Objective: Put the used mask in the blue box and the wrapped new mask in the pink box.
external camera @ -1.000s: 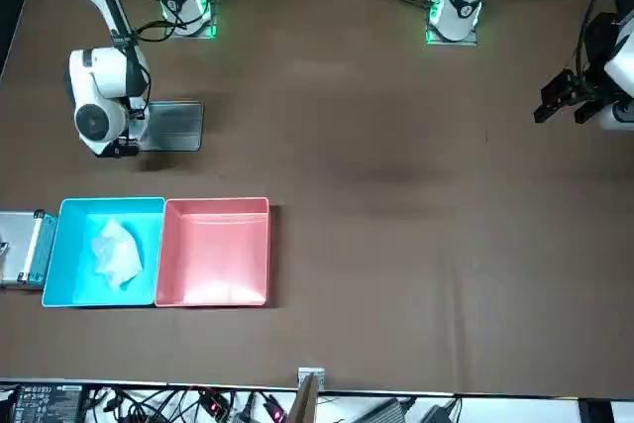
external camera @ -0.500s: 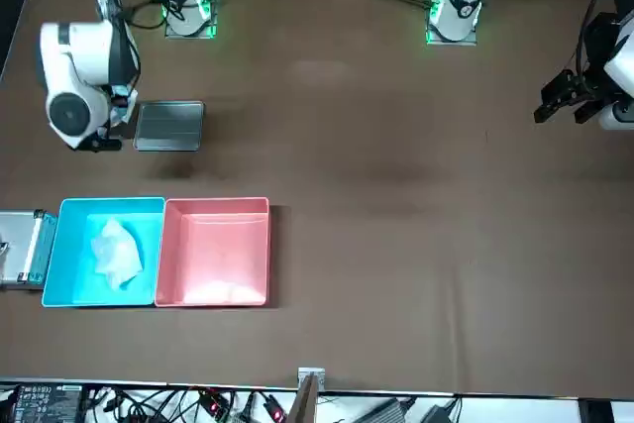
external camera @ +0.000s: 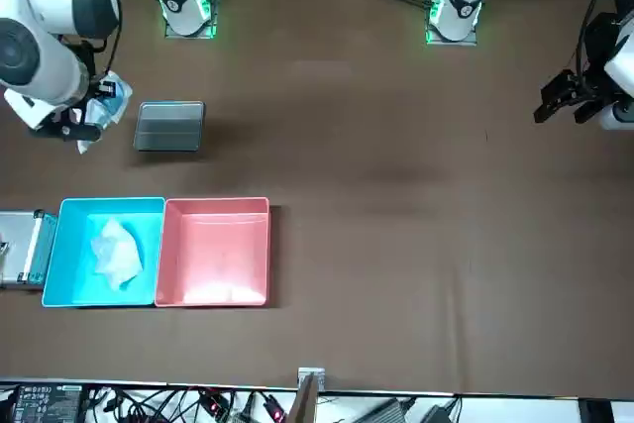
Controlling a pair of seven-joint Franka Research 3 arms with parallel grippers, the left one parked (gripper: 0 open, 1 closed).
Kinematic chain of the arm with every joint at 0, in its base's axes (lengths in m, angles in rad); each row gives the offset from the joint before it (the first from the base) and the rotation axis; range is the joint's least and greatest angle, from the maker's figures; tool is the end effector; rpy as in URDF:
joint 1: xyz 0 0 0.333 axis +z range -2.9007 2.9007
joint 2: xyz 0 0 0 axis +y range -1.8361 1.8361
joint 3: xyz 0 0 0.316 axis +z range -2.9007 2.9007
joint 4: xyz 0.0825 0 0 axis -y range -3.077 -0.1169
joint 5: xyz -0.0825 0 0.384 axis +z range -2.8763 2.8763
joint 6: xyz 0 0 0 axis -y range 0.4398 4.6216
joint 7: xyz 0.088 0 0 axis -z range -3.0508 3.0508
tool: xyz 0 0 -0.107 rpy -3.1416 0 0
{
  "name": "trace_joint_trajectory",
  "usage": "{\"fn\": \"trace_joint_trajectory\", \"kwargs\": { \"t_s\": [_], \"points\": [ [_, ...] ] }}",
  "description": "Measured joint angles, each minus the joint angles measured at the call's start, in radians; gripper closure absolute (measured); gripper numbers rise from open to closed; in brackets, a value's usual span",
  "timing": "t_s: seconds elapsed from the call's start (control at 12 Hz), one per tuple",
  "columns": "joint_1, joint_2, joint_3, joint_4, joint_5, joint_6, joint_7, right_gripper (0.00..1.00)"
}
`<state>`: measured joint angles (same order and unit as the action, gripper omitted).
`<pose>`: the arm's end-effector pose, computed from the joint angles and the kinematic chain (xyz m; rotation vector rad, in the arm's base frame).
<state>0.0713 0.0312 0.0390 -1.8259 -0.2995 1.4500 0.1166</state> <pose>0.5245 0.0232 0.4888 2.7522 0.0267 -0.5167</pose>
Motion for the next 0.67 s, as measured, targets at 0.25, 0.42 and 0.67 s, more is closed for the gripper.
{"fn": "trace_joint_trajectory", "kwargs": {
  "t_s": [0.25,0.42,0.67],
  "points": [
    [0.002,0.094,-0.001,0.158,0.12,0.015,0.003,0.99],
    [0.018,0.187,-0.001,0.268,0.186,0.056,0.04,0.99],
    [0.061,0.326,0.0,0.42,0.25,0.124,0.152,0.99]
  ]
}}
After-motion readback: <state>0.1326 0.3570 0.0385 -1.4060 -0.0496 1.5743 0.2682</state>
